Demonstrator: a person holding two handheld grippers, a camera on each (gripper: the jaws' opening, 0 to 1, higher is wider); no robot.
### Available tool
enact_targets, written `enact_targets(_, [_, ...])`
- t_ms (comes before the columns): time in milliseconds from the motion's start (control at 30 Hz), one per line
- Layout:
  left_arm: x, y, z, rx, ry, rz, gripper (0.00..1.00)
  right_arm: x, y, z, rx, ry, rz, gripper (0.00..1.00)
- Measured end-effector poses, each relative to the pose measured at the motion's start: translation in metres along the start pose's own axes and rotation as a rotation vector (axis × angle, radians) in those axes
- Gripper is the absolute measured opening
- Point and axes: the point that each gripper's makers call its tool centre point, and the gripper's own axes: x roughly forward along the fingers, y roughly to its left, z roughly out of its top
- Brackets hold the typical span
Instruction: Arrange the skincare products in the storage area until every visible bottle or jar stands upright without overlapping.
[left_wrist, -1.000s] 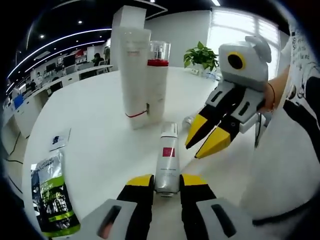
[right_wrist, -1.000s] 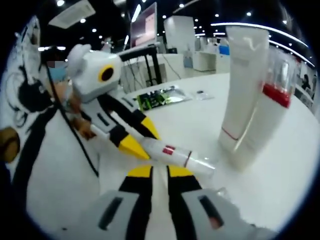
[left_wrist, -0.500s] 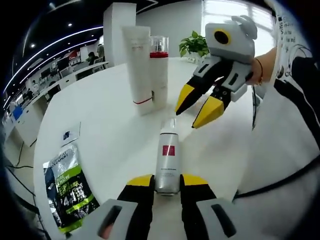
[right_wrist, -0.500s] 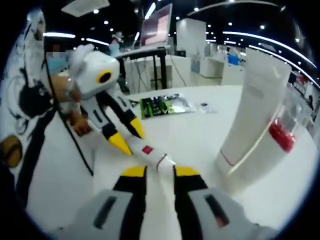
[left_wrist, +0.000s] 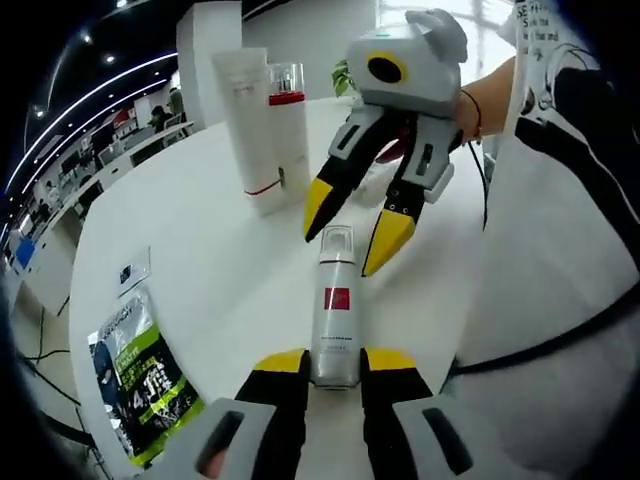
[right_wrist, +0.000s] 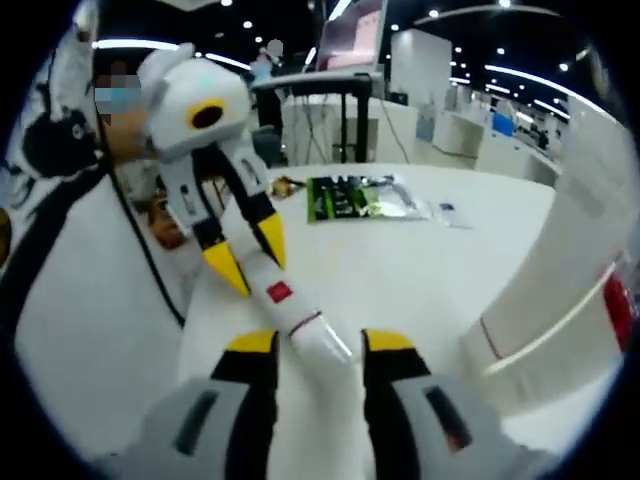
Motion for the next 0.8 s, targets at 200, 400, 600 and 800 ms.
enact_targets(200, [0.0,0.0,-0.001,0.033,0.032,-0.02,0.19,0.002,-0.001,-0.002,-0.013,0.0,0.017,0.33])
enact_targets(400, [0.001,0.002,0.0,0.082,0.063,-0.034,0.19,0.005,0.002,-0.005,-0.04,0.017,0.017,0.31])
enact_targets(600, [0.002,0.002,-0.001,0.122,0.088,-0.058,0.19,0.006,0.003,-0.01,-0.034,0.013,-0.004,0.31])
enact_targets(800, [0.003,0.002,-0.002,0.168,0.131,-0.078,0.19,0.003,0.004,-0.018,0.004,0.011,-0.023,0.28])
